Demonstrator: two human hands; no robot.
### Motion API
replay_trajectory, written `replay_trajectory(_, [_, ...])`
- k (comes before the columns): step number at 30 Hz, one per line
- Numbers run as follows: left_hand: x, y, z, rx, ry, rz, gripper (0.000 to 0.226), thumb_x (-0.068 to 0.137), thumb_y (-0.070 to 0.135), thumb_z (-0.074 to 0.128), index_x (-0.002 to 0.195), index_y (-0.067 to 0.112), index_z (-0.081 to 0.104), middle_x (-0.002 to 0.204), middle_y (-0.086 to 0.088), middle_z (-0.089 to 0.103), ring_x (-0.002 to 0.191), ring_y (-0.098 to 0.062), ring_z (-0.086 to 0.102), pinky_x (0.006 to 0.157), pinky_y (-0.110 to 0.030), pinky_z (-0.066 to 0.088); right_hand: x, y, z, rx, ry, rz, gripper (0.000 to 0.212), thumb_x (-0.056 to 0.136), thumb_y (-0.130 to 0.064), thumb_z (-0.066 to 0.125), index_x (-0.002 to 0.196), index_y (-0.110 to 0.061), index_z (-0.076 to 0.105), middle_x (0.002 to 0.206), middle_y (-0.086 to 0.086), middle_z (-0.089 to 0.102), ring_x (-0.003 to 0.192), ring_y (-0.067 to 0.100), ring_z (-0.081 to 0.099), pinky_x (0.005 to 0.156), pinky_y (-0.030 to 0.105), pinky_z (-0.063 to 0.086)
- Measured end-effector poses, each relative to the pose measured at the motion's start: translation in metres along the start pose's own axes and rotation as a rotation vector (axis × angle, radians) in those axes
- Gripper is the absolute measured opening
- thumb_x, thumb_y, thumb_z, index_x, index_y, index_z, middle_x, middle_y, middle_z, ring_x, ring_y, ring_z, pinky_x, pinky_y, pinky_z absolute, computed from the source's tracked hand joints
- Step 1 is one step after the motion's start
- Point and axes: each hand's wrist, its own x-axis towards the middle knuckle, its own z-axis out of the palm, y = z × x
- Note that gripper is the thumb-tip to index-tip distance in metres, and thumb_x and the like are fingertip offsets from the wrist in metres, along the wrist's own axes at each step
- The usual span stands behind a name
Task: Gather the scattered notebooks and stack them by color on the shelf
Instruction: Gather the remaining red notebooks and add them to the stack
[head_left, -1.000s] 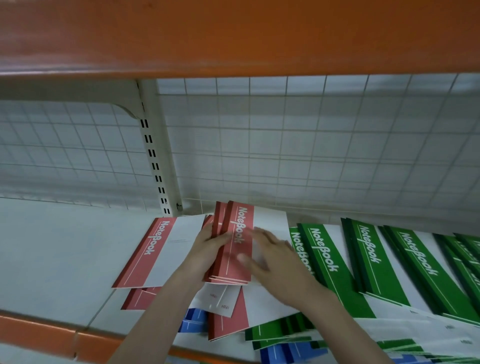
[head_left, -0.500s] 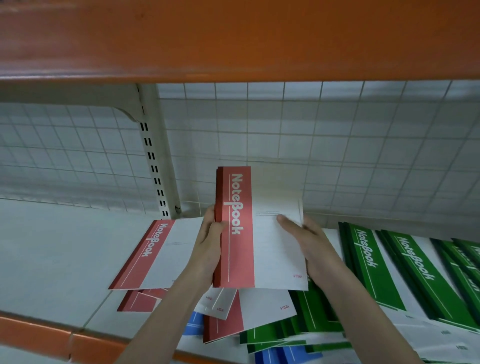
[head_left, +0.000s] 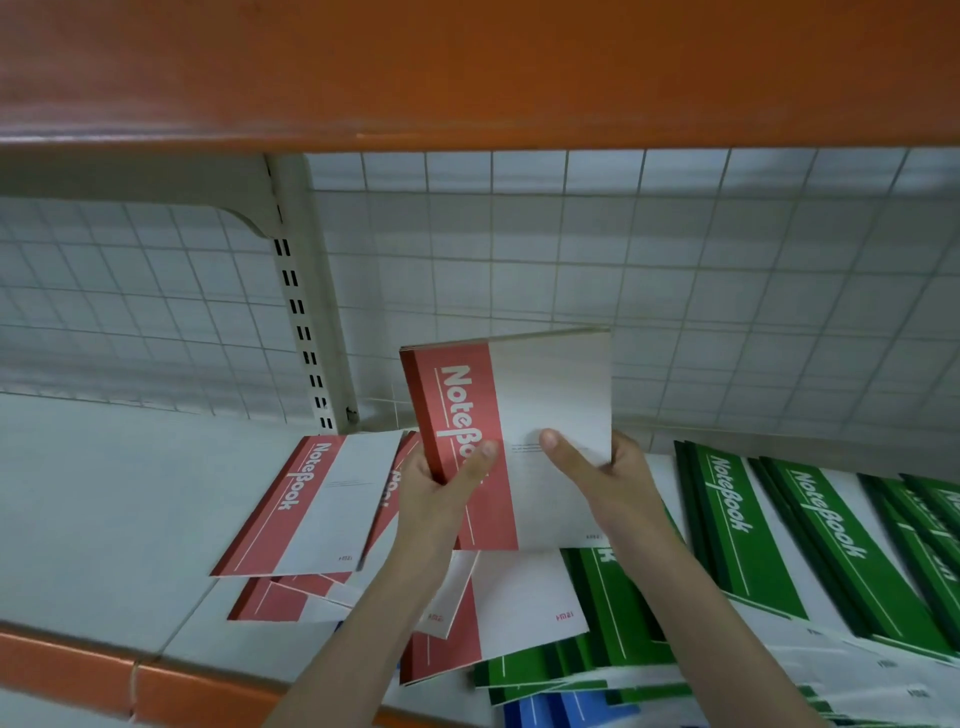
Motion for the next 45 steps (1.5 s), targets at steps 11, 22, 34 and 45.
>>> replay_trajectory(11, [-0.003,-0.025,-0.007,-0.002,-0.068,-0.046,0.053,0.060,0.032,0.081,0.108,0.027,0.062,0.100,0.008,0.073,0.092,-0.013,0.070,0.066,-0.023,0.057,-0.006,0.021,-0.003,-0.127,-0.040,-0.018,0.017,0.069,-0.042,0.065,0.079,-0.029,0.067,0.073,-0.023,0.071,0.067,-0.006,0.066,0.051,0.008,0.047])
replay_trajectory(22, [-0.009,-0.022,-0.007,0.036,-0.129,-0.010,0.046,0.066,0.031,0.077,0.108,0.033,0.060,0.100,0.016,0.071,0.094,-0.007,0.068,0.068,-0.021,0.057,-0.014,0.017,0.004,-0.305,0.047,-0.004,0.017,0.075,-0.044,0.066,0.084,-0.030,0.068,0.076,-0.012,0.073,0.071,0.009,0.070,0.056,0.019,0.054])
replay_trajectory(34, [-0.033,0.017,0.000,0.085,-0.456,-0.286,0.046,0.054,0.044,0.081,0.095,0.032,0.063,0.080,0.018,0.073,0.068,0.000,0.069,0.045,-0.011,0.048,-0.082,-0.009,-0.014,-0.163,0.256,0.273,0.050,0.081,-0.053,0.064,0.117,-0.018,0.062,0.102,-0.003,0.072,0.090,0.015,0.070,0.070,0.026,0.058])
replay_trajectory(45, [-0.074,0.006,0.068,0.098,-0.654,-0.432,0.018,0.083,0.045,0.065,0.097,0.033,0.061,0.078,0.015,0.073,0.066,-0.006,0.070,0.046,-0.018,0.051,-0.153,-0.026,-0.067,-0.041,0.679,0.493,0.046,0.081,-0.047,0.069,0.114,-0.017,0.060,0.100,0.000,0.068,0.090,0.020,0.064,0.071,0.031,0.050])
